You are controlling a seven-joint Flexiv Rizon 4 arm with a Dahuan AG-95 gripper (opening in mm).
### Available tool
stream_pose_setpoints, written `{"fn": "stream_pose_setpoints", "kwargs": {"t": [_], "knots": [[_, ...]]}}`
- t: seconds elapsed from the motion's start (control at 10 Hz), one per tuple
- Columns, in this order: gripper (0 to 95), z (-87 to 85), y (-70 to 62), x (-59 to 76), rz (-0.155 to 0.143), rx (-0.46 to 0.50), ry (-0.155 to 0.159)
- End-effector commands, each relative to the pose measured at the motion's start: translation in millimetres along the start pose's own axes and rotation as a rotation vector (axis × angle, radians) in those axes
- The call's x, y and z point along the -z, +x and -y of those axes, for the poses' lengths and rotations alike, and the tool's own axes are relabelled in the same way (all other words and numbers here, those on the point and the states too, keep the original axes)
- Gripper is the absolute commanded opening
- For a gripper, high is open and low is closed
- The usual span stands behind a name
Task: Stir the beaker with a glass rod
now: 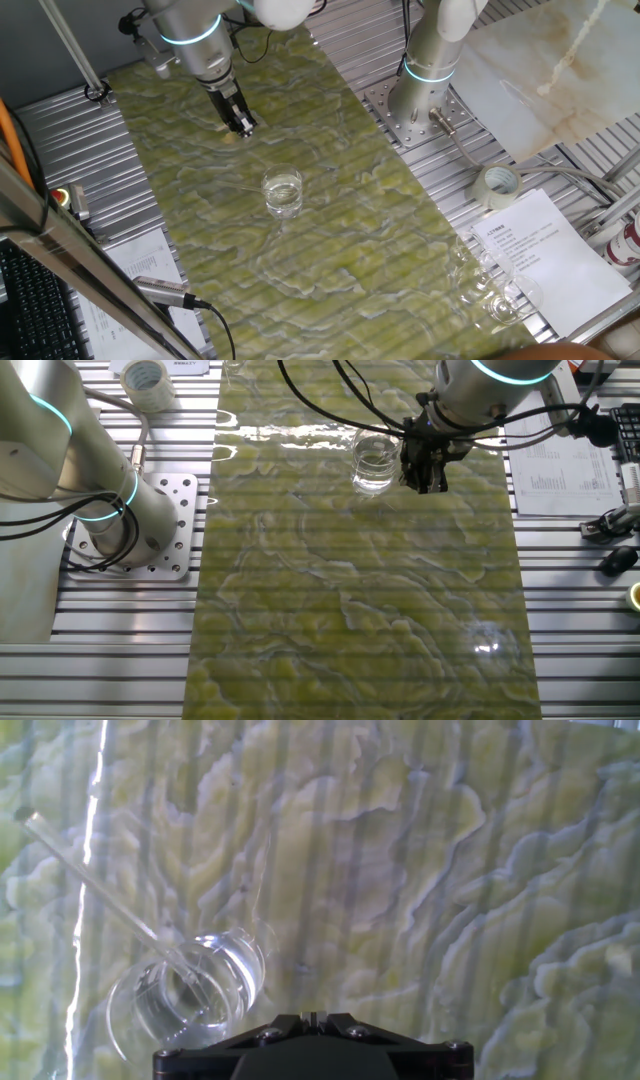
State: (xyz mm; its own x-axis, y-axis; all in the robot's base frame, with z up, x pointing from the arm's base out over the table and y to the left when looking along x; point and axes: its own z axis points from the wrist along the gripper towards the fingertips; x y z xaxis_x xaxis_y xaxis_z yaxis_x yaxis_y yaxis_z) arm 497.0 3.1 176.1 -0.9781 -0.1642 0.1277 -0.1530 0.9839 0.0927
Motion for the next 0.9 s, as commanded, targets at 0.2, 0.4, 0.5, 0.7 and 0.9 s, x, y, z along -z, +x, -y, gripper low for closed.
{"fn": "stream_pose_setpoints", "kwargs": {"t": [0.2, 0.4, 0.5, 0.7, 0.9], "knots": [[0.0, 0.1, -0.6, 0.1, -0.001, 0.003, -0.002], [0.0, 0.1, -0.6, 0.1, 0.004, 0.009, -0.003], [0.0, 0.0, -0.5, 0.2, 0.004, 0.011, -0.003], [0.0, -0.1, -0.5, 0.2, 0.001, 0.010, -0.003], [0.0, -0.1, -0.5, 0.3, 0.002, 0.003, -0.002]]}}
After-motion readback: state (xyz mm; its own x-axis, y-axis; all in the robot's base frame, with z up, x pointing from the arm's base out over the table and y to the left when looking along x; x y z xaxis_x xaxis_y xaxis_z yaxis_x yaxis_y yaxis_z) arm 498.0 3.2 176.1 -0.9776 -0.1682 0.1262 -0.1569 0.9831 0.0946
